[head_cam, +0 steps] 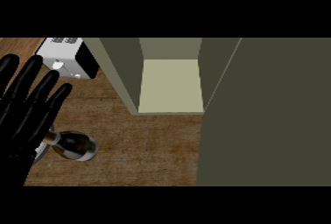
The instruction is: Pick up the wine, place it into the cabinet and close the cabinet
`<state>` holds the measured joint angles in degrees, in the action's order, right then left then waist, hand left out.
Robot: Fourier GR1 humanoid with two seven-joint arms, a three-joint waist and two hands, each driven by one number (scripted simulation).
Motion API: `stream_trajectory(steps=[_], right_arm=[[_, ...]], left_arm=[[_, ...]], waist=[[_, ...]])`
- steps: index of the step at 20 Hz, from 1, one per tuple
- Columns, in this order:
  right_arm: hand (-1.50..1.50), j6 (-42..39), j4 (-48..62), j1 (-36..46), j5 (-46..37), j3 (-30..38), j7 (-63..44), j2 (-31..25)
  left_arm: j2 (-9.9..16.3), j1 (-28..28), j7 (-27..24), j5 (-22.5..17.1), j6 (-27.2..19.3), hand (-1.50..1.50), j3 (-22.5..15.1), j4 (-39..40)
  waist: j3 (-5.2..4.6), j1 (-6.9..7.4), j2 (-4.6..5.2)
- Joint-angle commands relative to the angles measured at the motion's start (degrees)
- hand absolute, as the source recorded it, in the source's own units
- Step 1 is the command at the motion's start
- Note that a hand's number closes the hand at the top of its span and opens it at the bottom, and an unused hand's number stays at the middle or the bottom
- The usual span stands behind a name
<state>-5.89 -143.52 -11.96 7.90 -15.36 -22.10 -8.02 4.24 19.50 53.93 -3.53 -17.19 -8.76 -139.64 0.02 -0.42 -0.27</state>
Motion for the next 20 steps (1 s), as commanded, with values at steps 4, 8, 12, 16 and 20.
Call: stream_trajectory(steps=[4, 8, 12, 16, 20], right_arm=[[-1.50, 2.12, -13.71, -4.54, -0.25, -3.52, -5.84, -0.11], [-1.50, 2.46, -14.90, -1.47, 3.24, -0.27, -8.98, -1.66], [-1.50, 4.59, -14.15, -0.07, -1.08, -4.01, -10.02, -0.36], [-1.50, 3.68, -14.34, -1.37, -0.79, -3.62, -7.79, -0.78], [-1.50, 2.54, -13.06, 1.93, 5.24, 2.86, -9.17, -2.78]], left_arm=[[1.73, 0.11, 4.33, 2.58, -1.22, -1.50, 1.50, -2.96], [3.90, 2.55, 5.89, -0.95, -0.02, -1.50, 6.99, -1.98], [4.49, -1.48, 1.18, -3.40, 2.29, -1.50, 10.47, -0.36], [7.25, -4.76, 1.88, -6.20, 4.69, -1.50, 15.14, -1.97], [7.98, -5.44, -0.47, -7.99, 6.28, -1.50, 18.47, -0.35]], waist=[[-0.01, -0.20, -0.06], [-0.03, -0.18, 0.04], [-0.12, -0.11, 0.12], [-0.13, -0.01, -0.01], [-0.10, 0.25, 0.17]])
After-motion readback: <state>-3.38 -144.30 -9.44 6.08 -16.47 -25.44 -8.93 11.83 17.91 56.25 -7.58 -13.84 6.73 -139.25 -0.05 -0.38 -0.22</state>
